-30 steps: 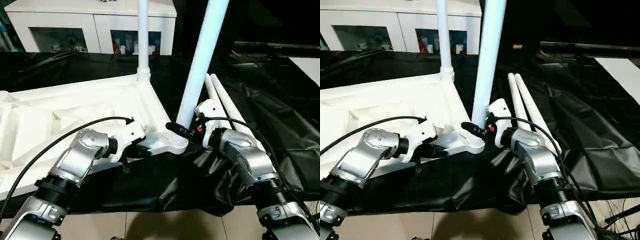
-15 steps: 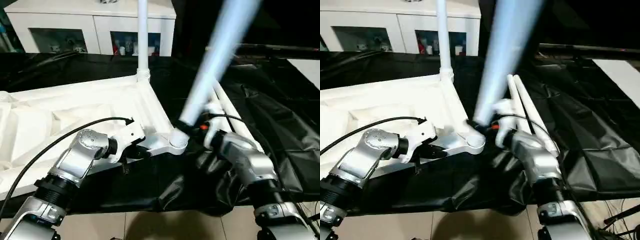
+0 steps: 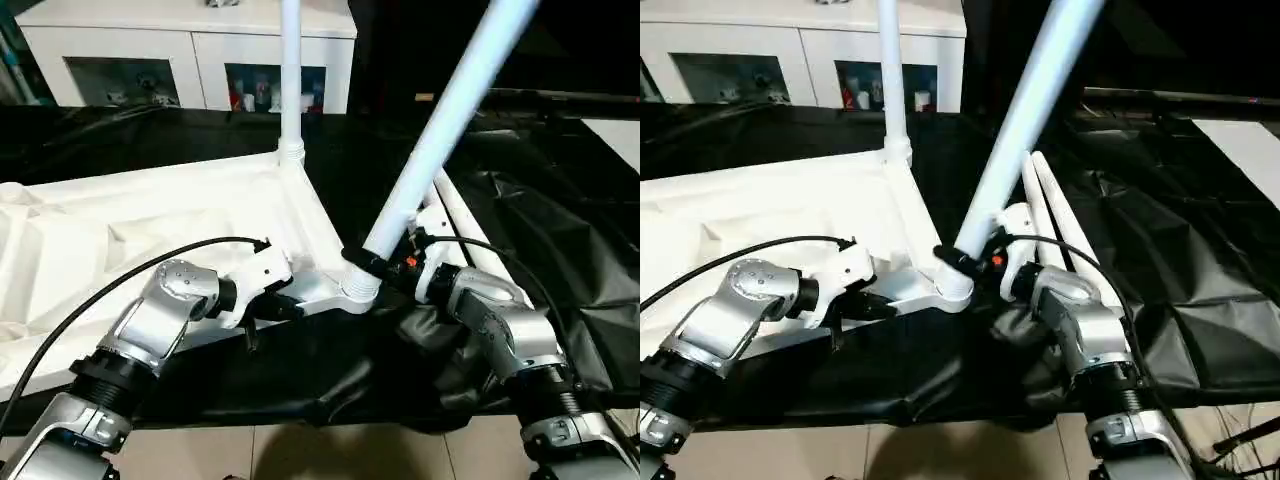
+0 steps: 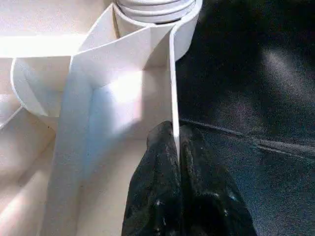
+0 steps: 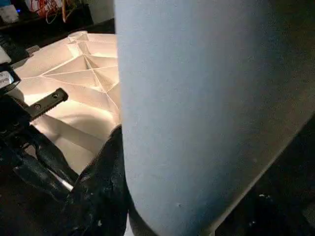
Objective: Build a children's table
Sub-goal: Insert table leg to table base, then rotate leg to tighten
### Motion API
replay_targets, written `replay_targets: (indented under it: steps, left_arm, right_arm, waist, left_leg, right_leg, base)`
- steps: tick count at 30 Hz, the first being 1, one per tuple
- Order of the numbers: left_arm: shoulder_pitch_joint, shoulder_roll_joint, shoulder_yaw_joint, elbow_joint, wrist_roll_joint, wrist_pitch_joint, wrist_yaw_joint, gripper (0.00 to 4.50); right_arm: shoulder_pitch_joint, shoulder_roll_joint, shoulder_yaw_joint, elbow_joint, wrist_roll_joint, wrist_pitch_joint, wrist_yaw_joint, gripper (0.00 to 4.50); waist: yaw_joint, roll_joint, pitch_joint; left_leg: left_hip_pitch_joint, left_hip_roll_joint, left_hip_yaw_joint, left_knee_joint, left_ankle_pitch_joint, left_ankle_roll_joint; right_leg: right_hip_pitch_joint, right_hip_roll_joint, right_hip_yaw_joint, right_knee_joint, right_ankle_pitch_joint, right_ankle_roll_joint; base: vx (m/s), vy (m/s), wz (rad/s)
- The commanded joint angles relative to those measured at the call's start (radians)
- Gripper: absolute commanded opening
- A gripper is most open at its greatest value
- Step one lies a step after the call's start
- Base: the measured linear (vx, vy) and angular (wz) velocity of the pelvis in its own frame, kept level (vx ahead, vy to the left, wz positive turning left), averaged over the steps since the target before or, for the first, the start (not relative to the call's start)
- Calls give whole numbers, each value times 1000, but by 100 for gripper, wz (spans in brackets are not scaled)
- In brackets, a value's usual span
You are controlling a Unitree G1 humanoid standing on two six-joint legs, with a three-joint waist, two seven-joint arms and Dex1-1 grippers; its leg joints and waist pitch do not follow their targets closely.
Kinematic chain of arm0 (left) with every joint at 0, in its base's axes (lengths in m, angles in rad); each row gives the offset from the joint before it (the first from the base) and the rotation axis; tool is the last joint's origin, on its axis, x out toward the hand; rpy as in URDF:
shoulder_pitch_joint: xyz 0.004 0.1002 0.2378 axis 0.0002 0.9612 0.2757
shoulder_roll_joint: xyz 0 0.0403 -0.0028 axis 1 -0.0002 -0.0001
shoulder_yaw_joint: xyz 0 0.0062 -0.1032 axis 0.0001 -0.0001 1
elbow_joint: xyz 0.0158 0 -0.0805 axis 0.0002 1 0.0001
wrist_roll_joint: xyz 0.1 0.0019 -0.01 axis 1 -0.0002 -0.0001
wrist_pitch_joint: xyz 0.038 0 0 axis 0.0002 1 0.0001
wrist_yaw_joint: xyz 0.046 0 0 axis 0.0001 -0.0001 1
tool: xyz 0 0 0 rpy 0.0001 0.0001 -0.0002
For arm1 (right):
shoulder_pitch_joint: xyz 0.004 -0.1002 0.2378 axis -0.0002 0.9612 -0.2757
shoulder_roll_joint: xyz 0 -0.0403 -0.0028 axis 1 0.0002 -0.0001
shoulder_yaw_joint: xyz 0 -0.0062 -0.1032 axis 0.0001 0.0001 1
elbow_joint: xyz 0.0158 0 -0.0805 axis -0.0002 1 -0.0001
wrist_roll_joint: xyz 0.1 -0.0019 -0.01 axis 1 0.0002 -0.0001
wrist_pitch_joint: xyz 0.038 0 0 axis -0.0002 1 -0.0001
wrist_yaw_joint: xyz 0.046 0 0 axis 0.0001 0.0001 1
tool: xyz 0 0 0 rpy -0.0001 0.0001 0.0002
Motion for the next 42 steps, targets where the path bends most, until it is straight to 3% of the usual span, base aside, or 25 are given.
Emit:
replay_targets:
  steps: [1, 4, 6, 13, 17, 25, 27, 28, 30, 35, 39, 41, 42]
  left_arm:
    - [11, 31, -27, 29, 32, 12, -12, 0]
    - [10, 33, -31, 28, 30, 12, -11, 0]
    - [10, 33, -32, 28, 31, 11, -12, 0]
    - [7, 34, -34, 35, 32, 8, -10, 0]
    - [9, 35, -34, 36, 31, 8, -6, 0]
    - [6, 31, -21, 49, 15, 3, -3, 0]
    - [3, 33, -16, 54, 9, 4, -7, 0]
    - [3, 34, -17, 55, 9, 3, -8, 0]
    - [1, 36, -19, 60, 10, 2, -12, 0]
    - [-5, 18, -10, 75, 9, 28, 17, 0]
    - [-10, -28, -9, 81, 24, 79, 91, 0]
    - [-22, -95, -7, 92, 38, 160, 184, 0]
    - [-32, -128, -5, 102, 42, 190, 222, 0]
  right_arm:
    - [49, -42, 120, 110, -147, 73, 12, 186]
    - [26, -50, 162, 136, -163, 103, 36, 186]
    - [17, -51, 175, 158, -185, 87, 37, 186]
    - [-3, -31, 173, 176, -181, 73, 32, 186]
    - [16, -39, 186, 185, -186, 68, 37, 186]
    - [29, -17, 127, 229, -178, 56, -20, 186]
    - [22, -6, 104, 256, -177, 44, -65, 186]
    - [21, -6, 103, 259, -178, 42, -69, 186]
    - [19, -4, 104, 262, -181, 38, -75, 186]
    - [5, 24, 74, 283, -192, 14, -183, 186]
    - [-23, 61, 30, 336, -195, -3, -309, 186]
    - [-58, 99, -7, 401, -187, -7, -399, 186]
    - [-74, 115, -18, 428, -181, -8, -430, 186]
  waist:
    - [2, 10, -32]
    - [-1, 11, -30]
    - [-1, 11, -28]
    - [-5, 8, -23]
    - [-4, 7, -23]
    - [-5, 10, -19]
    - [-8, 14, -15]
    - [-12, 11, -13]
    - [-16, 16, -13]
    - [-17, 16, -10]
    - [-26, 21, -4]
    - [-35, 28, -2]
    - [-38, 33, 3]
  left_leg:
    - [20, 33, -13, -73, -401, -12]
    - [16, 32, -13, -74, -401, -8]
    - [21, 32, -14, -74, -430, -19]
    - [31, 33, -25, -79, -529, -39]
    - [30, 34, -25, -81, -519, -35]
    - [33, 33, -27, -82, -558, -42]
    - [37, 31, -33, -83, -605, -48]
    - [36, 29, -38, -85, -623, -50]
    - [39, 30, -49, -90, -661, -56]
    - [47, 29, -50, -92, -691, -58]
    - [59, 27, -59, -93, -757, -65]
    - [61, 27, -68, -98, -801, -69]
    - [71, 29, -74, -104, -862, -73]
  right_leg:
    - [23, -50, 34, -80, -299, -186]
    - [23, -49, 33, -80, -310, -184]
    - [17, -51, 35, -86, -360, -171]
    - [9, -53, 35, -98, -473, -138]
    - [8, -52, 36, -98, -462, -140]
    - [2, -53, 36, -104, -502, -130]
    - [-3, -55, 32, -112, -575, -111]
    - [-2, -55, 28, -116, -616, -93]
    - [2, -58, 19, -123, -662, -71]
    - [-8, -57, 20, -129, -649, -76]
    - [-12, -56, 5, -142, -711, -54]
    - [-6, -52, -12, -147, -694, -53]
    - [-3, -46, -33, -155, -670, -51]
  base:
    - [0, 0, 0]
    - [0, 0, 0]
    - [0, 0, 0]
    - [0, 0, 0]
    - [0, 0, 0]
    - [0, 0, 0]
    - [0, 0, 0]
    - [0, 0, 0]
    - [0, 0, 0]
    - [0, 0, 0]
    - [0, 0, 0]
    - [0, 0, 0]
    - [0, 0, 0]
